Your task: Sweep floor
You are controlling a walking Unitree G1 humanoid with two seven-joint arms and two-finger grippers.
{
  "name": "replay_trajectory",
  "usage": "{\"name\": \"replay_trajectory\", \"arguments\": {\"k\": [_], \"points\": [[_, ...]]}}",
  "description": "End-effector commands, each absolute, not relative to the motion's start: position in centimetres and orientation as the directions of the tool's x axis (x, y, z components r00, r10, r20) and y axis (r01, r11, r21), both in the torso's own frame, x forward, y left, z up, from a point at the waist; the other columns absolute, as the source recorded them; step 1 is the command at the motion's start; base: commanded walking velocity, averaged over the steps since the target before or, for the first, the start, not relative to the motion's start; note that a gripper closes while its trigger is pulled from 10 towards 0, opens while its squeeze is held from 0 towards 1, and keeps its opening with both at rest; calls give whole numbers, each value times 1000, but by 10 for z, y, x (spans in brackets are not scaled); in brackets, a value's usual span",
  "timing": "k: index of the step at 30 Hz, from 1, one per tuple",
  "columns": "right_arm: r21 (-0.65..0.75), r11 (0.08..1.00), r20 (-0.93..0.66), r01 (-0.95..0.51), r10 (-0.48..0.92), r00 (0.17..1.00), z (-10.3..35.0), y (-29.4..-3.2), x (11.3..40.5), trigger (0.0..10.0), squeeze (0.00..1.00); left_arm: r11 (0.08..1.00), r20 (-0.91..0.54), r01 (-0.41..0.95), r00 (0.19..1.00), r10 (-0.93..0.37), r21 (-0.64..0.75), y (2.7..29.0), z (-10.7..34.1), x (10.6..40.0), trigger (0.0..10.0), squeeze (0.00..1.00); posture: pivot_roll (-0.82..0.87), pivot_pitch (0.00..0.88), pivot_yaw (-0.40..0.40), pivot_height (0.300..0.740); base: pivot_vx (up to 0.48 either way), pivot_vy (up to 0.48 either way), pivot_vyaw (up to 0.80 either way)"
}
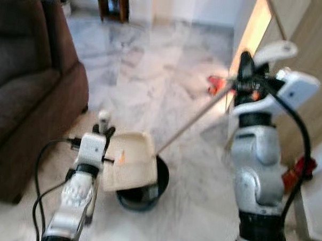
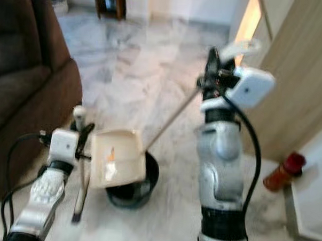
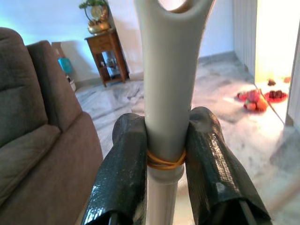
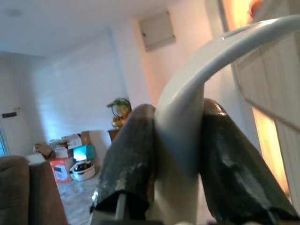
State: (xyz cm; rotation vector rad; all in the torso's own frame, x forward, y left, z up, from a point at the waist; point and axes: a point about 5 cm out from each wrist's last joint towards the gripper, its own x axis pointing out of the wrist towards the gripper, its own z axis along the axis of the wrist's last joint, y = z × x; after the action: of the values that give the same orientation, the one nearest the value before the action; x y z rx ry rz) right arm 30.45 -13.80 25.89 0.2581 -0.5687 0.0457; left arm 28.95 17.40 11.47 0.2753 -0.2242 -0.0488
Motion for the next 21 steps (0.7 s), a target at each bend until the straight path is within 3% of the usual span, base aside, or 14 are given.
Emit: {"name": "replay_trajectory", "arguments": {"k": [1, 16, 21], "points": [[232, 960, 603, -156, -16, 798, 274, -131, 299, 10000, 0, 956, 248, 2, 966, -79, 294, 177, 121, 289, 10000, 0, 62, 74, -27, 740, 337, 0, 0], [240, 949, 613, -203, 14, 790, 276, -119, 295, 10000, 0, 957, 260, 8, 962, -86, 289, 176, 122, 289, 10000, 0, 61, 80, -29, 740, 32, 0, 0], [189, 943, 638, -272, 92, 764, 278, -98, 288, 10000, 0, 957, 261, 9, 961, -87, 289, 175, 122, 289, 10000, 0, 59, 85, -30, 740, 0, 0, 0]]}}
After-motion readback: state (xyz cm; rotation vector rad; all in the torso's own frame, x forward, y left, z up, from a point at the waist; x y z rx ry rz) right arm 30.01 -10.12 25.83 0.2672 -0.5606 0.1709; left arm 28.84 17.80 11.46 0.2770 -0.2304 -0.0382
